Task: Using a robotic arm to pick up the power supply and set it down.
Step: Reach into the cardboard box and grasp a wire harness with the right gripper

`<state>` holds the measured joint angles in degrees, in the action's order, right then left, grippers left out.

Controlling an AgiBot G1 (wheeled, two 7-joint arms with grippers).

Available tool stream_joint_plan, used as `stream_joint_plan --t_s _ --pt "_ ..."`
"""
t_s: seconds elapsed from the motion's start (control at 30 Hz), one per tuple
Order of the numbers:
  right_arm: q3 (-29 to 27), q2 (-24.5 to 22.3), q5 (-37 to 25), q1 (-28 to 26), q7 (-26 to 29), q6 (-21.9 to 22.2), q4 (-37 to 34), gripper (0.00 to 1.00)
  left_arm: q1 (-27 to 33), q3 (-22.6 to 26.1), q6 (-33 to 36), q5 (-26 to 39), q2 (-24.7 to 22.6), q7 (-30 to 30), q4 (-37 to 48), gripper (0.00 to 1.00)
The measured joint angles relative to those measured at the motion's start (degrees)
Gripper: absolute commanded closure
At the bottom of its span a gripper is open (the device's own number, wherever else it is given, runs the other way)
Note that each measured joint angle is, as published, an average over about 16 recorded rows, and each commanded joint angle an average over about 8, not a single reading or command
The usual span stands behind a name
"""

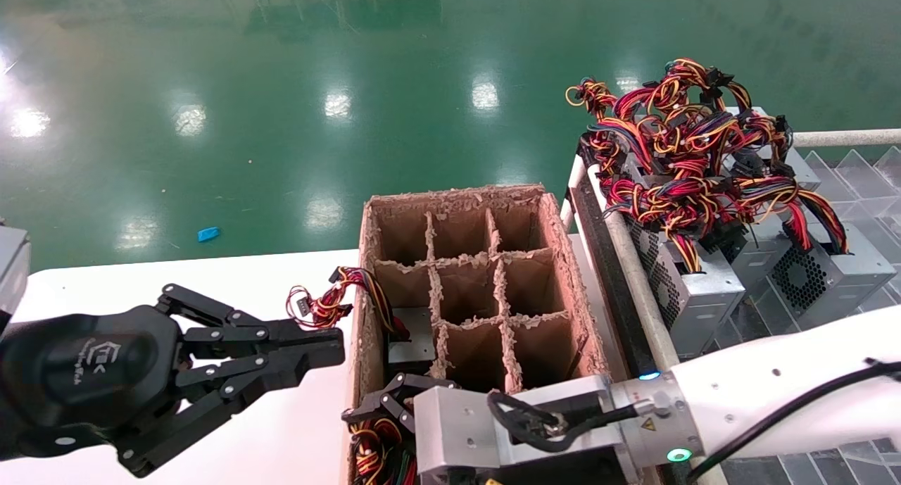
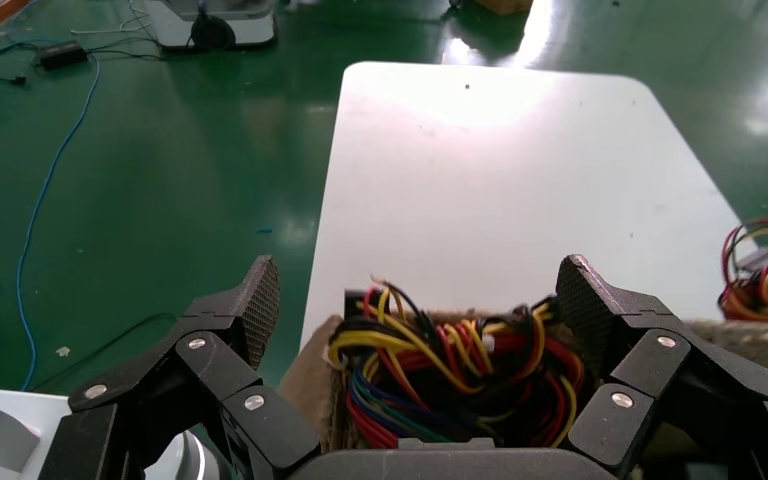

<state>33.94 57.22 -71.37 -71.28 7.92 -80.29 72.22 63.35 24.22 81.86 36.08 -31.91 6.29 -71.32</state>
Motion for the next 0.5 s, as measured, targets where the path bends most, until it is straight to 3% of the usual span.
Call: stream_joint_plan --t_s 0.23,0.5 --pt "0.36 0.97 -0.97 0.06 -1.12 0.74 -2.93 0.0 0.0 0.0 0.0 0.0 0.0 0.0 0.0 1.0" --pt "-0.2 0.77 -0.36 -0.01 -1.93 0.81 -5.13 0.18 0.0 0.0 0.0 0.0 0.0 0.0 0.0 1.0"
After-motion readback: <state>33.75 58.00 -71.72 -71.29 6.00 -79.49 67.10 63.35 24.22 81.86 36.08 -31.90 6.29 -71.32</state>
